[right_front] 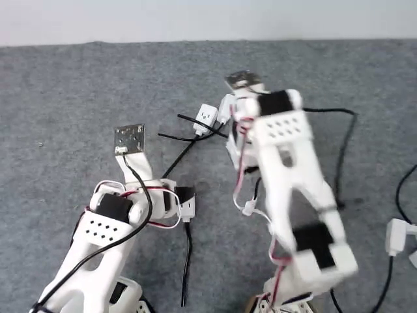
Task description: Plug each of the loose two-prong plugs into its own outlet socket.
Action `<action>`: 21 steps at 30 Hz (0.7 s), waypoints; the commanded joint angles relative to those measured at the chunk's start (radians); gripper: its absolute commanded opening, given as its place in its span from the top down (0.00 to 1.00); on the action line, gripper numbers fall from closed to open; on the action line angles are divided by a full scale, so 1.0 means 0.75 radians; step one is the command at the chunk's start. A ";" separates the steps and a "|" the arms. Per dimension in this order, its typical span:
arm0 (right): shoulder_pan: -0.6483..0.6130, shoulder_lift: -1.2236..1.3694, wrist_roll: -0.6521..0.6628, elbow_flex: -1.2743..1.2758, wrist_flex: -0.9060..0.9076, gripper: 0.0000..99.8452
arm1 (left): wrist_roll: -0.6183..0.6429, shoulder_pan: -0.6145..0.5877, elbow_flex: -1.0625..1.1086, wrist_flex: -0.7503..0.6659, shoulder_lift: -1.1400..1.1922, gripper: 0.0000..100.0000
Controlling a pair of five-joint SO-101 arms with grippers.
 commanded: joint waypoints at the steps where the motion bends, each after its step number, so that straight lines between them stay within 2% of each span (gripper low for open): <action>1: -0.026 0.157 -0.027 -0.155 -0.175 0.99 | -0.010 -0.014 0.005 -0.029 -0.043 0.69; 3: -0.026 0.204 -0.027 -0.194 -0.253 0.97 | -0.010 -0.014 0.024 -0.029 -0.043 0.69; 5: -0.013 0.216 -0.027 -0.237 -0.269 0.88 | -0.010 -0.014 0.032 -0.029 -0.043 0.69; 7: 0.026 0.214 -0.027 -0.282 -0.240 0.79 | -0.010 -0.014 0.032 -0.041 -0.043 0.69; 9: 0.075 0.199 -0.027 -0.344 -0.157 0.75 | -0.010 -0.014 0.048 -0.078 -0.035 0.69; 11: 0.140 0.165 -0.027 -0.366 -0.081 0.77 | -0.010 -0.012 0.075 -0.121 -0.037 0.69; 14: 0.218 0.105 -0.008 -0.354 0.028 0.88 | -0.010 -0.012 0.093 -0.158 -0.035 0.69; 17: 0.267 0.073 0.106 -0.237 0.130 0.98 | -0.010 -0.012 0.093 -0.158 -0.035 0.69; 21: 0.343 0.034 0.215 0.088 0.085 0.97 | -0.088 -0.010 0.093 -0.153 -0.035 0.69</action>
